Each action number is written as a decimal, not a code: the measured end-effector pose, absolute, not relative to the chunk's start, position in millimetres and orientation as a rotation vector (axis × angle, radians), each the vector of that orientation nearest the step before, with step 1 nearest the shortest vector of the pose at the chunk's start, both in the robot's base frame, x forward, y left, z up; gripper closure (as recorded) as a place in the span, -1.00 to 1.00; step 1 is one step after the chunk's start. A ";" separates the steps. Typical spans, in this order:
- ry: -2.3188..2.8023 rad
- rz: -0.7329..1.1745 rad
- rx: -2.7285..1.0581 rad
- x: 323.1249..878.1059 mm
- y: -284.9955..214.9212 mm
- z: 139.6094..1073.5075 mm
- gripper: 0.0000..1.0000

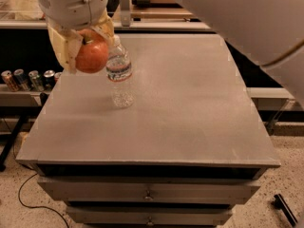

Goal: Pick apple

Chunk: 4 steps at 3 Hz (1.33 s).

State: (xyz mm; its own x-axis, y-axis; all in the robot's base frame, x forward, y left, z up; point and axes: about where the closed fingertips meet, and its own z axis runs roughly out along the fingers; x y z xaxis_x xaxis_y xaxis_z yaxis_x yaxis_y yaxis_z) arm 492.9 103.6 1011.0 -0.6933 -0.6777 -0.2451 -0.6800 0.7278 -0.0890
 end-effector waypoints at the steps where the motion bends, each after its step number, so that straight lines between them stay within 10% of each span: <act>1: 2.708 0.024 -1.143 503.4 102.9 995.5 1.00; 4: 2.666 0.004 -1.389 562.5 130.1 973.2 1.00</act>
Offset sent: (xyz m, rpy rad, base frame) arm 0.0015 -0.0494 -0.0414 -0.2240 0.2767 0.1060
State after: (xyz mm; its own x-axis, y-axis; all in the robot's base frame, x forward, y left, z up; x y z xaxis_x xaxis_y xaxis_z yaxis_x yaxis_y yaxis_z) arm 562.5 130.1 973.2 -0.5658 -0.8157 -0.1205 -0.8161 0.5748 -0.0600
